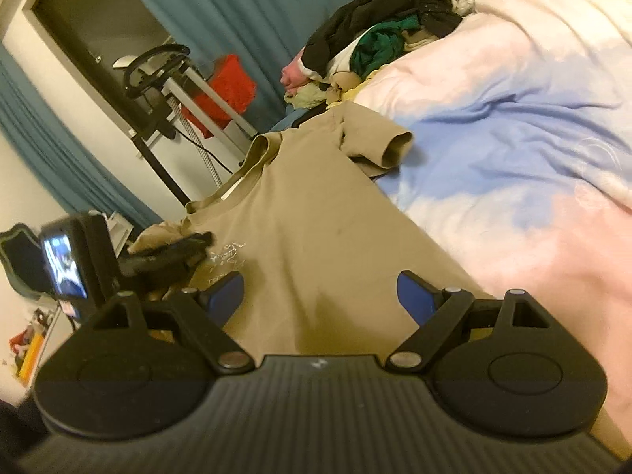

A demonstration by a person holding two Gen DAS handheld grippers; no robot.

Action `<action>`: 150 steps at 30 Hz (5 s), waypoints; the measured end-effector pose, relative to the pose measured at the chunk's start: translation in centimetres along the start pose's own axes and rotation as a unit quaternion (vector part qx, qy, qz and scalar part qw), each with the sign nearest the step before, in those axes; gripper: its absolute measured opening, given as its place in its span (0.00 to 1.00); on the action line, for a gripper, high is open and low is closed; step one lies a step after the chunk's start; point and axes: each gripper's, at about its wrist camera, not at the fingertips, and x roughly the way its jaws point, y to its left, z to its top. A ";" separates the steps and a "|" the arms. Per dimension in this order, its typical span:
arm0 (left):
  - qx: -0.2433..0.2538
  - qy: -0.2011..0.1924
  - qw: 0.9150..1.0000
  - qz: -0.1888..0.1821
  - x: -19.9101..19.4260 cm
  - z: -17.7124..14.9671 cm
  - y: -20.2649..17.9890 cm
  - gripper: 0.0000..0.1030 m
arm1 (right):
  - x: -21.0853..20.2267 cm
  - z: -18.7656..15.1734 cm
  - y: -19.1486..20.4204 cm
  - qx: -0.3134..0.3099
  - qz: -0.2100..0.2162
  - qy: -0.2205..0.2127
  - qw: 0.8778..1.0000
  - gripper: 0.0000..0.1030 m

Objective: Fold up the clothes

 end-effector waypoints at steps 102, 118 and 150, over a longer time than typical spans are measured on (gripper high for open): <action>-0.257 -0.046 0.965 0.028 -29.8 -11.1 11.7 0.64 | -8.4 -4.4 8.4 -0.241 -0.020 -0.128 0.962 0.84; -0.268 -0.012 0.963 -0.016 -25.0 -16.4 6.9 0.90 | -4.6 0.6 4.2 -0.155 -0.019 -0.062 0.986 0.67; -0.313 -0.015 0.948 -0.052 -15.1 -18.7 6.1 0.94 | 11.9 20.4 -1.7 -0.193 -0.154 -0.153 0.957 0.05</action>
